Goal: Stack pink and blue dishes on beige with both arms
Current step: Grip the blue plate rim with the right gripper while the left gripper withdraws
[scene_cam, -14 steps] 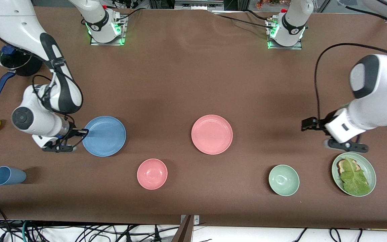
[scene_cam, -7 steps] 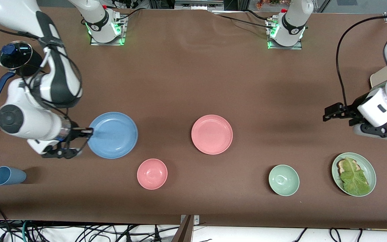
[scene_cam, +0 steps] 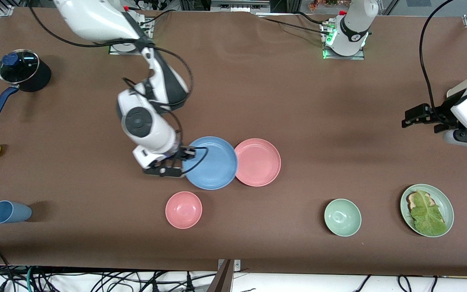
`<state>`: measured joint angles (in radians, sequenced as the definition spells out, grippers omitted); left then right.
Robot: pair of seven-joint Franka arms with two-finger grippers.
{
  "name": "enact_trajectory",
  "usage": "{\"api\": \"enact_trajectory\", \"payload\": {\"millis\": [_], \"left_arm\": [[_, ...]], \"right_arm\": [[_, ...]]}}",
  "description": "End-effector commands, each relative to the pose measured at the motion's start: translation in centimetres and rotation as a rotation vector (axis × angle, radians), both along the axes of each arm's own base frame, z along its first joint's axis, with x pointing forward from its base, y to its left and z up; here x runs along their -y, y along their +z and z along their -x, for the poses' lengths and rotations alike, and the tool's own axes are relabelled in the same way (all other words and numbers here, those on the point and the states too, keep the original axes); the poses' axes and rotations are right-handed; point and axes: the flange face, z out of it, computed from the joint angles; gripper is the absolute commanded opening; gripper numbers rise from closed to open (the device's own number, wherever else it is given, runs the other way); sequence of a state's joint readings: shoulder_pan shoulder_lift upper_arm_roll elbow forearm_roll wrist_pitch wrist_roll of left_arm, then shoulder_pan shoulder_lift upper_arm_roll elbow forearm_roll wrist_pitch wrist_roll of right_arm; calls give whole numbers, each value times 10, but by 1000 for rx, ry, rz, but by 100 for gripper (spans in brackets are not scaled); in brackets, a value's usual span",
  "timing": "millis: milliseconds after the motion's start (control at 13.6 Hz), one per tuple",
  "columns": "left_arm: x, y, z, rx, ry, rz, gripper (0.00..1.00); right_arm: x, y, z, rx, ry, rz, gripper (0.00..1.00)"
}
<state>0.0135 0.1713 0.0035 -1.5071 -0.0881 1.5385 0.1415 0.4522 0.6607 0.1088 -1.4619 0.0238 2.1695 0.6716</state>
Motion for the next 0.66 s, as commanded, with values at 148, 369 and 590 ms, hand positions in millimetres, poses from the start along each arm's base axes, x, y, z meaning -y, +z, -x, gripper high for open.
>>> {"api": "enact_trajectory", "payload": {"millis": [148, 369, 590], "left_arm": [[-1, 5, 11, -49, -39, -64, 100], [-2, 53, 7, 52, -28, -75, 100], [-2, 67, 8, 81, -24, -74, 100]], "right_arm": [[-86, -14, 24, 33, -152, -64, 0], [-120, -27, 46, 42, -195, -82, 0], [-130, -43, 50, 41, -202, -83, 0]]}}
